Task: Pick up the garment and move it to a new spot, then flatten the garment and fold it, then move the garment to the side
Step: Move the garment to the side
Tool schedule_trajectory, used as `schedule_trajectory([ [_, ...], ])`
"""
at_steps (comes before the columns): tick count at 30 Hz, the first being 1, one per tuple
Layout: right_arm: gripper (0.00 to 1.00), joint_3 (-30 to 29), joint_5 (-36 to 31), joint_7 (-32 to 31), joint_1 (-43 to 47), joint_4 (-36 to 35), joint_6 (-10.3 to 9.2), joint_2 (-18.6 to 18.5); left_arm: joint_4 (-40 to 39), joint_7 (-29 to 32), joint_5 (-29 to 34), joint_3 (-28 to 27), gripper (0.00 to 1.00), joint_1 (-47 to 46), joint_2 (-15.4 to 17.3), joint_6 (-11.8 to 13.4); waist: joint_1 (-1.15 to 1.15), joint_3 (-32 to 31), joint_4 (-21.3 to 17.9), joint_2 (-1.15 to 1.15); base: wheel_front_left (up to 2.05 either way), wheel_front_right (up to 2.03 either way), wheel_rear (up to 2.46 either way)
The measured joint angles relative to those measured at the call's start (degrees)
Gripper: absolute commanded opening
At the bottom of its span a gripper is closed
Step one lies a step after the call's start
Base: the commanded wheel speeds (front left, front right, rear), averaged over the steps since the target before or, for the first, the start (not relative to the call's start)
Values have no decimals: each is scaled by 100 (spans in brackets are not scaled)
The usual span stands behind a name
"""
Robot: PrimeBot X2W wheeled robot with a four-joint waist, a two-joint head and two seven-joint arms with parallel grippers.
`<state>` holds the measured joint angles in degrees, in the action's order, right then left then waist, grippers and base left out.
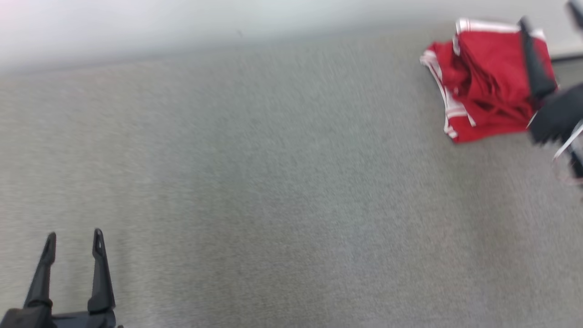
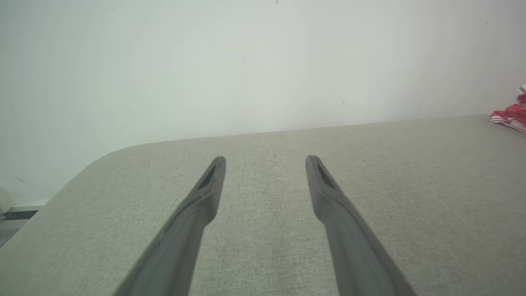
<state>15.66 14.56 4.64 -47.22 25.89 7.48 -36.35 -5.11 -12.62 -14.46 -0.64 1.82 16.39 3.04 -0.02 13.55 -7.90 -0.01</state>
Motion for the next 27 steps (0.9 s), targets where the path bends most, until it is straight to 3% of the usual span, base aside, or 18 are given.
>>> schedule_trajectory([
  [6, 100, -600, 11, 67, 1044, -612, 0, 500, 170, -45, -29, 94, 100, 114, -132, 43, 0, -548, 276, 0, 0, 0, 0],
  [16, 100, -1640, -420, 43, 2713, -1508, 0, 1731, 368, -32, -45, 222, 100, 149, -189, 64, 1, -1065, 737, 0, 0, 0, 0],
  [27, 100, -1952, -797, 196, 4158, -1911, 0, 2487, 604, -42, -136, 182, 100, 271, -160, 136, 1, -1456, 954, 0, 0, 0, 0],
])
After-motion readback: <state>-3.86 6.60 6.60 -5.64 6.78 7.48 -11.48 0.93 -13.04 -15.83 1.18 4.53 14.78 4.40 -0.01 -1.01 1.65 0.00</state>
